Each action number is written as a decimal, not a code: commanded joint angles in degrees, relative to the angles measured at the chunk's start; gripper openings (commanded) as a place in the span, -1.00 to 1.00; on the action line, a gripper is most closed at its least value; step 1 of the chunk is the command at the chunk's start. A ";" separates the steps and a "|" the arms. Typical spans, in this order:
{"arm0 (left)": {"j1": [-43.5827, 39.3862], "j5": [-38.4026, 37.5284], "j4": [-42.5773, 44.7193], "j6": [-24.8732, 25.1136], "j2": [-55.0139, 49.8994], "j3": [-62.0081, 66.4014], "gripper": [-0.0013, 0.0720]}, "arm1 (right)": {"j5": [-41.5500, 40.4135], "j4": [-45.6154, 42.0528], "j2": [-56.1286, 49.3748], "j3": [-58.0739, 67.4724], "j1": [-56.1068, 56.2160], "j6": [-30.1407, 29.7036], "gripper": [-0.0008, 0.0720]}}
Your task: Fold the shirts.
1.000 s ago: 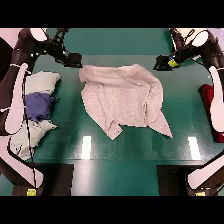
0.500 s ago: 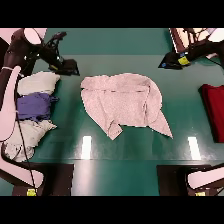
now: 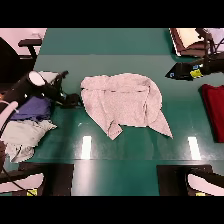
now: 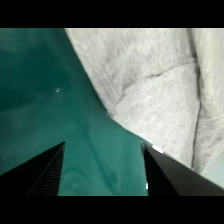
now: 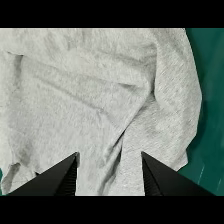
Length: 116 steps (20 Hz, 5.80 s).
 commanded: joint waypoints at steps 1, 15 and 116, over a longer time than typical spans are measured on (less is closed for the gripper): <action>-0.04 9.16 -11.17 5.22 1.25 -8.04 0.53 | -1.62 1.68 4.35 -3.98 -0.04 0.09 0.25; -5.66 13.05 -10.03 2.80 -1.36 0.37 -0.91 | 8.50 -4.17 7.58 -10.84 -2.93 2.23 0.25; 3.98 -0.24 -0.28 -2.75 19.23 -23.93 0.18 | -0.79 -0.22 4.48 -16.35 -14.14 2.08 0.35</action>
